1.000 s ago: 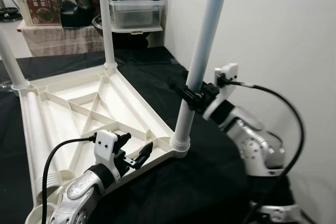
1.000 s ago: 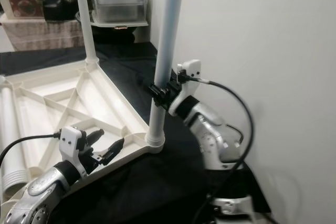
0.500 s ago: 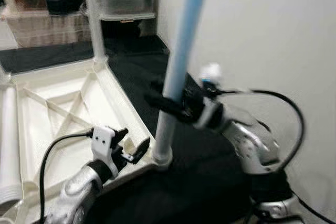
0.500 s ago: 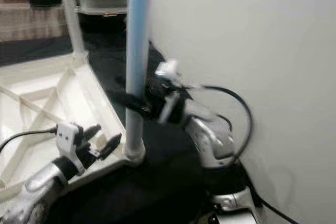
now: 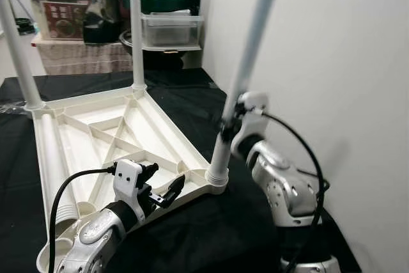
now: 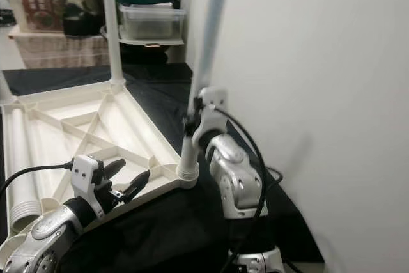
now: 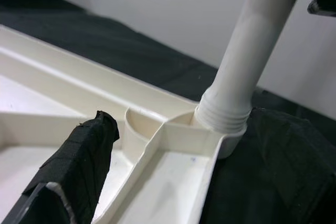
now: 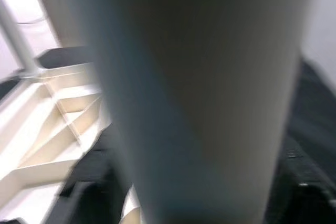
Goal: Building children table
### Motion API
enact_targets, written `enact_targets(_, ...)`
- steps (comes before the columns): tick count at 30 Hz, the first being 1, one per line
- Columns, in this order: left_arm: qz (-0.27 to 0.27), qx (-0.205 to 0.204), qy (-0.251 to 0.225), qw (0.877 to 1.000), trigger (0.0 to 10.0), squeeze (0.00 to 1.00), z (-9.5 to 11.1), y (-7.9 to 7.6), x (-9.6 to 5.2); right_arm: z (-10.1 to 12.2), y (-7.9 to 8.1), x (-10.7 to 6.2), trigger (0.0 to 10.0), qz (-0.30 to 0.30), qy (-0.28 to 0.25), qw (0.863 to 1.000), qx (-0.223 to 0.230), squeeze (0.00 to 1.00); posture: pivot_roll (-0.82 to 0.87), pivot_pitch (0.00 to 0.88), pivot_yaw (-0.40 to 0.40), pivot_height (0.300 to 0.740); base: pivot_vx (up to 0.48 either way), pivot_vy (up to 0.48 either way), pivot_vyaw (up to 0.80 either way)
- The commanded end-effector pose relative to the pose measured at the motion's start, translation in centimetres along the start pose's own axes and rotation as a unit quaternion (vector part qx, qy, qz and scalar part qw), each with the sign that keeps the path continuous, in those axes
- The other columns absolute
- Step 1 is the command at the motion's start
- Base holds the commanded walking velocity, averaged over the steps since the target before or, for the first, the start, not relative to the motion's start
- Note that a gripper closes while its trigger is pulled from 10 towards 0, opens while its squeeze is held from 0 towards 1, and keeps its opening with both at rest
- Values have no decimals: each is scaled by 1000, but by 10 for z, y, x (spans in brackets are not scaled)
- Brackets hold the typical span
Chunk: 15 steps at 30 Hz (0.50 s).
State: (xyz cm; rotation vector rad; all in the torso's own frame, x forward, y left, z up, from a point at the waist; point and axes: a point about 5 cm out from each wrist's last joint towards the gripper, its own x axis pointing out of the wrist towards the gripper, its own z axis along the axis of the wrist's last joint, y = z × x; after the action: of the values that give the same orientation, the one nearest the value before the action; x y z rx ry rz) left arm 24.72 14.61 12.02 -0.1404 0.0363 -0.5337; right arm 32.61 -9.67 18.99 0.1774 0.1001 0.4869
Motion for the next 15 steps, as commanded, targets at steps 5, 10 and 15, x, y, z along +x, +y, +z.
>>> enact_targets(5, -5, -5, 5, 1000, 10000, 0, -4, -3, 3, 44, -6, -3, 10000, 161, -72, 984, 8, 0, 23, 0, -96, 740, 0, 0, 0)
enact_targets(10, -4, -5, 6, 1000, 10000, 0, -5, -4, 3, 42, 20, -28, 0, 343, -96, 933, 52, 0, 35, 0, -104, 740, 0, 0, 0)
enact_targets(15, -3, -4, 8, 1000, 10000, 0, -5, -3, 2, 24, 39, -46, 0, 439, -74, 891, 87, 0, 39, 0, -105, 740, 0, 0, 0)
